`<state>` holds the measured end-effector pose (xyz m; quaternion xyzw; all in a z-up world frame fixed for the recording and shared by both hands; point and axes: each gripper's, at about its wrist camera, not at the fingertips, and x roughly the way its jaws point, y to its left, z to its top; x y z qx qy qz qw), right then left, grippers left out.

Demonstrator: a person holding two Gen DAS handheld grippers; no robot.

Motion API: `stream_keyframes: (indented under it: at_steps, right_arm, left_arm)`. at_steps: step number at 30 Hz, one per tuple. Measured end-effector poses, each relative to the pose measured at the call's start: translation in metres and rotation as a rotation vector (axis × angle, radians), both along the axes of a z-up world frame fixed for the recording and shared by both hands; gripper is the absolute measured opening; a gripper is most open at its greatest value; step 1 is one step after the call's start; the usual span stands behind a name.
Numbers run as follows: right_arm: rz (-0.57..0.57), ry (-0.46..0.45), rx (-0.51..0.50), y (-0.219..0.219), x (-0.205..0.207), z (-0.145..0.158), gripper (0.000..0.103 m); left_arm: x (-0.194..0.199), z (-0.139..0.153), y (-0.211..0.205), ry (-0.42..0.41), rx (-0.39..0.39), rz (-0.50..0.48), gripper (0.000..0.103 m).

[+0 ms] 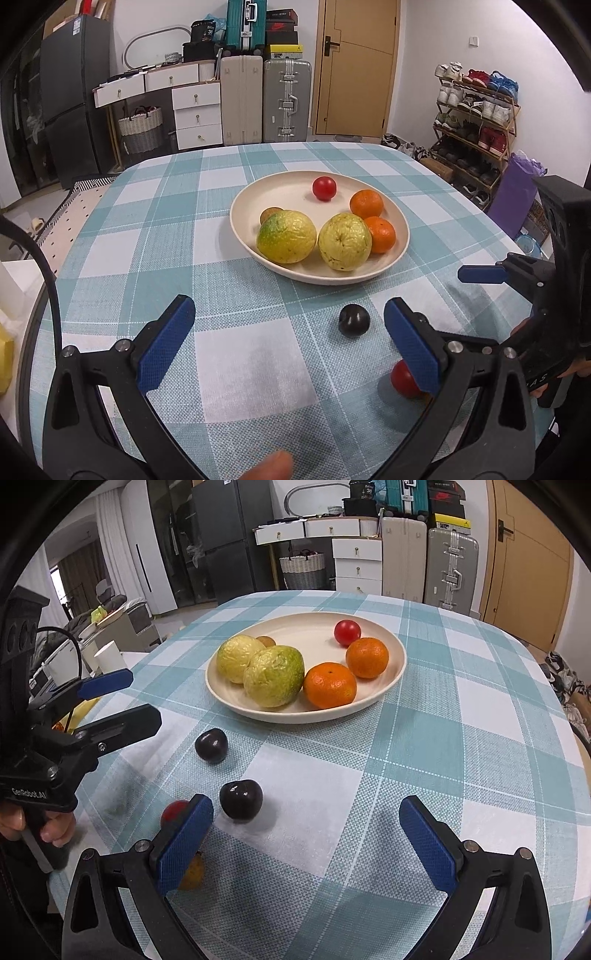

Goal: Organize fruits
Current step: 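Move both open grippers from the plate toward the two dark plums, then grasp a dark plum with the right gripper while the left gripper grasps the other plum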

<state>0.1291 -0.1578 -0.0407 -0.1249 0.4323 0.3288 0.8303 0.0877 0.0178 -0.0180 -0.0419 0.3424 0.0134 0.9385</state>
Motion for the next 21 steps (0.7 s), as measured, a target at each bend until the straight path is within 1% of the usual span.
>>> stream_keyframes:
  at_steps: [9, 12, 14, 16, 20, 21]
  right_arm:
    - [0.036, -0.002, -0.083, 0.012, 0.003, -0.009, 0.102]
    - [0.066, -0.002, -0.097, 0.017, 0.004, -0.009, 0.102]
    - [0.084, -0.009, -0.098, 0.019, 0.003, -0.007, 0.098]
    - [0.094, -0.001, -0.095, 0.021, 0.004, -0.006, 0.088]
    - [0.123, -0.001, -0.089, 0.023, 0.003, -0.004, 0.081]
    - [0.130, 0.004, -0.086, 0.024, 0.002, -0.004, 0.078]
  left_arm:
    - [0.000, -0.002, 0.006, 0.004, -0.012, 0.013, 0.102]
    - [0.001, -0.002, 0.009, 0.006, -0.017, 0.016, 0.102]
    - [0.001, -0.003, 0.011, 0.010, -0.021, 0.021, 0.102]
    - [0.002, -0.004, 0.012, 0.013, -0.028, 0.024, 0.102]
    - [0.002, -0.004, 0.013, 0.016, -0.031, 0.024, 0.102]
    - [0.002, -0.004, 0.013, 0.017, -0.031, 0.023, 0.102]
